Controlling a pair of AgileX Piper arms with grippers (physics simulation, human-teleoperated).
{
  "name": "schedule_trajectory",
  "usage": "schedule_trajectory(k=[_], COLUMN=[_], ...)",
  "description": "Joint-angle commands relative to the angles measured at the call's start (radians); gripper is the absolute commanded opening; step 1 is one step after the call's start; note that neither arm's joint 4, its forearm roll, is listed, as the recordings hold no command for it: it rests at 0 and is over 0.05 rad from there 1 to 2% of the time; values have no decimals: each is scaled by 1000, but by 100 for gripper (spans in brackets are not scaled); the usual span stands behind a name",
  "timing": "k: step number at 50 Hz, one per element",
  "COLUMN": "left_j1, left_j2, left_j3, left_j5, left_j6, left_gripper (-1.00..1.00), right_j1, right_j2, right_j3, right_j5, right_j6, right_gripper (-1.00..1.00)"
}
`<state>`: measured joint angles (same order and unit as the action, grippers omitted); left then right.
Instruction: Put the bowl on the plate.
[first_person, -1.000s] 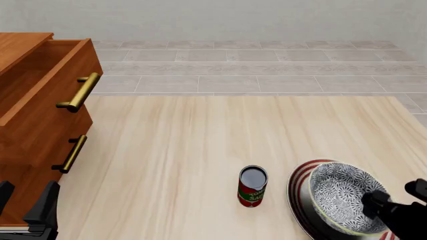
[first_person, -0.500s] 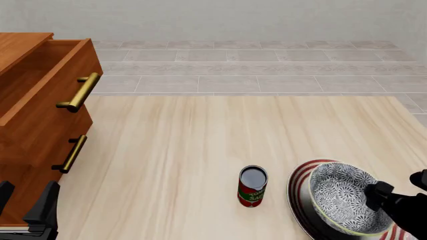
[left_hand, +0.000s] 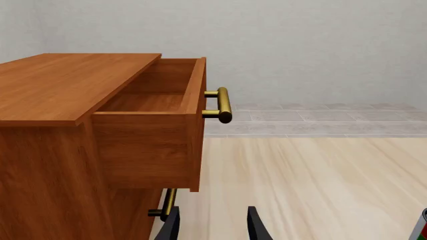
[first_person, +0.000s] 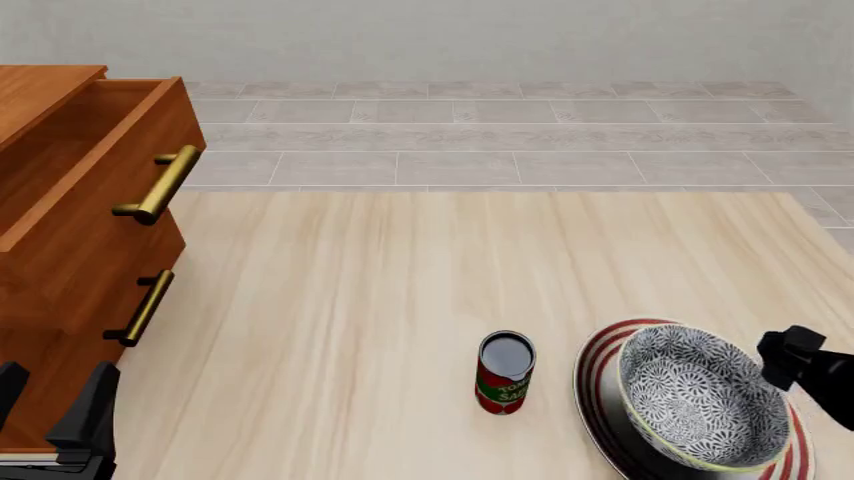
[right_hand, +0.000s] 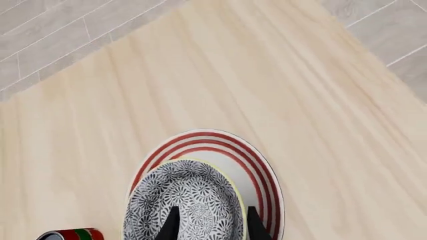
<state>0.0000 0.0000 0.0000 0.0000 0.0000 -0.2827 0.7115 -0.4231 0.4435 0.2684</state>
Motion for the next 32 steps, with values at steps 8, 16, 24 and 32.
schedule_trajectory(k=[8, 16, 24, 32], left_j1=[0, 0, 0, 0], left_j2=[0, 0, 0, 0], left_j3=[0, 0, 0, 0], left_j5=[0, 0, 0, 0], left_j6=[0, 0, 0, 0], left_gripper=[100, 100, 100, 100], right_j1=[7, 15, 40, 74], right_j2=[-51, -78, -85, -80], right_j3=[-137, -216, -264, -374], right_j5=[117, 175, 199, 243], right_j6=[-28, -37, -43, -57], right_gripper=[100, 100, 100, 100])
